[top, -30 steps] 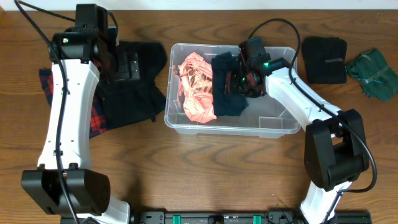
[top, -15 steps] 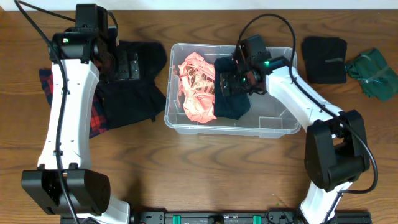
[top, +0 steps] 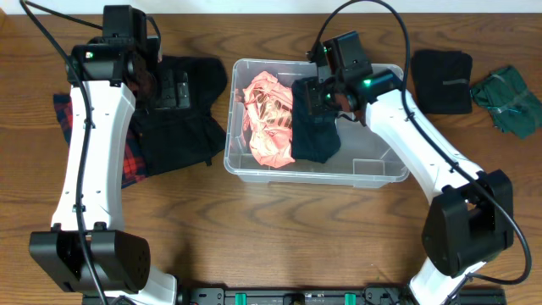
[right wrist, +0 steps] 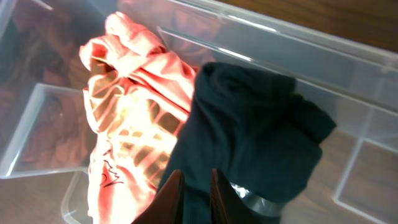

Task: Pack container
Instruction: 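Release the teal garment beside the pink shirt and push it flat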

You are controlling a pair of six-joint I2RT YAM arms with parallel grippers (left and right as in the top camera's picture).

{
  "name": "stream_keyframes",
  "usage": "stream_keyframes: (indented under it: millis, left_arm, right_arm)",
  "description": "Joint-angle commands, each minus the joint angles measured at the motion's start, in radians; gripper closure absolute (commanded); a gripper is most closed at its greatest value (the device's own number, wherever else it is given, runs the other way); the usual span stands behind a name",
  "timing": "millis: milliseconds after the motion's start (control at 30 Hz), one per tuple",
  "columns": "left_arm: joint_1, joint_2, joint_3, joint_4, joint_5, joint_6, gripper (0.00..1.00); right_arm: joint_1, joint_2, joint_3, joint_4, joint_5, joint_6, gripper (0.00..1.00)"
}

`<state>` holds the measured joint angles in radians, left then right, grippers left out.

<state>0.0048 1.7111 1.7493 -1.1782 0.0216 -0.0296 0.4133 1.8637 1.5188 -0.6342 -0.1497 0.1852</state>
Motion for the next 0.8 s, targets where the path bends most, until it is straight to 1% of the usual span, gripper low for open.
stream_keyframes:
  millis: [0, 433, 600, 767]
  left_arm:
    - [0.002, 0.004, 0.019, -0.003, -0.011, -0.010, 0.02]
    - [0.002, 0.004, 0.019, -0.003, -0.011, -0.010, 0.02]
    - [0.002, 0.004, 0.019, -0.003, -0.011, -0.010, 0.02]
    - [0.002, 0.004, 0.019, -0.003, -0.011, -0.010, 0.02]
  right_arm:
    - [0.032, 0.050, 0.004, 0.006, 0.004, -0.007, 0.87]
    - [0.061, 0.278, 0.004, 0.010, 0.022, -0.007, 0.86]
    - [0.061, 0.257, 0.024, 0.018, 0.022, -0.008, 0.86]
    - [0.061, 0.172, 0.087, 0.016, 0.023, -0.055, 0.84]
